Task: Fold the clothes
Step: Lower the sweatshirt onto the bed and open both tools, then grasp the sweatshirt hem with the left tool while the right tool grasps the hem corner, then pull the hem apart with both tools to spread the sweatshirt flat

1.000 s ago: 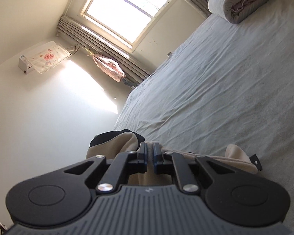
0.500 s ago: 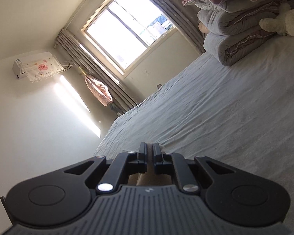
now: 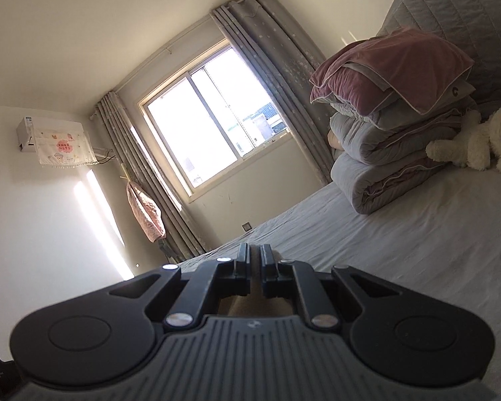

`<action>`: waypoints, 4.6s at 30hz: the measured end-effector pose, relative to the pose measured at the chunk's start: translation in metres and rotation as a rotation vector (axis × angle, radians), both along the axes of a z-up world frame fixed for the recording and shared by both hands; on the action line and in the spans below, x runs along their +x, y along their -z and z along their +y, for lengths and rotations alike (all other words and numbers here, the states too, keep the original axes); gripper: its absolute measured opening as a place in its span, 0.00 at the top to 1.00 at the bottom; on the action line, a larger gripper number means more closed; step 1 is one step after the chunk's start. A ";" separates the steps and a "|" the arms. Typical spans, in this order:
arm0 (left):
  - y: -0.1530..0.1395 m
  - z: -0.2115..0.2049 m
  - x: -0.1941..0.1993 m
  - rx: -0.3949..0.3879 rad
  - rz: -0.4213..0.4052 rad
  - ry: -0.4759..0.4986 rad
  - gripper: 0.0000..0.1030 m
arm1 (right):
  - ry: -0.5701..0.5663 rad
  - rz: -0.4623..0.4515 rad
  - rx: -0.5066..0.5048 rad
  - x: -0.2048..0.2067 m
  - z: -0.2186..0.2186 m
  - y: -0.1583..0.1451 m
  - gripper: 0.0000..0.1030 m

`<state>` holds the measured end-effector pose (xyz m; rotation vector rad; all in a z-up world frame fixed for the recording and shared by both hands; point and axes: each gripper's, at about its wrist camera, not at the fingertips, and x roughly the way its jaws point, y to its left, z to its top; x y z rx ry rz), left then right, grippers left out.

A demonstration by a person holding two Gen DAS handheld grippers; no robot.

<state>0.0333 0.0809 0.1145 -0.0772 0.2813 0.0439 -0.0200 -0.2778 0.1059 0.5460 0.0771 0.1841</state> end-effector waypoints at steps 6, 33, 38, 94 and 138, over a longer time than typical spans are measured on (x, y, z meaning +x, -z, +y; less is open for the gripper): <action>0.026 -0.020 0.033 0.098 0.041 -0.010 0.94 | 0.014 0.048 -0.049 0.026 0.002 0.017 0.90; 0.074 -0.021 0.058 0.076 0.215 -0.037 0.39 | -0.077 0.215 -0.204 0.042 0.024 0.044 0.49; 0.071 -0.024 0.049 0.038 0.257 0.004 0.17 | -0.080 0.248 -0.224 0.038 0.018 0.046 0.38; 0.160 -0.069 -0.038 -0.384 0.605 0.366 0.75 | -0.156 0.592 -0.524 0.032 -0.014 0.117 0.61; 0.100 0.015 -0.143 -0.069 0.658 0.339 0.55 | -0.133 0.714 -0.158 -0.069 -0.054 0.110 0.85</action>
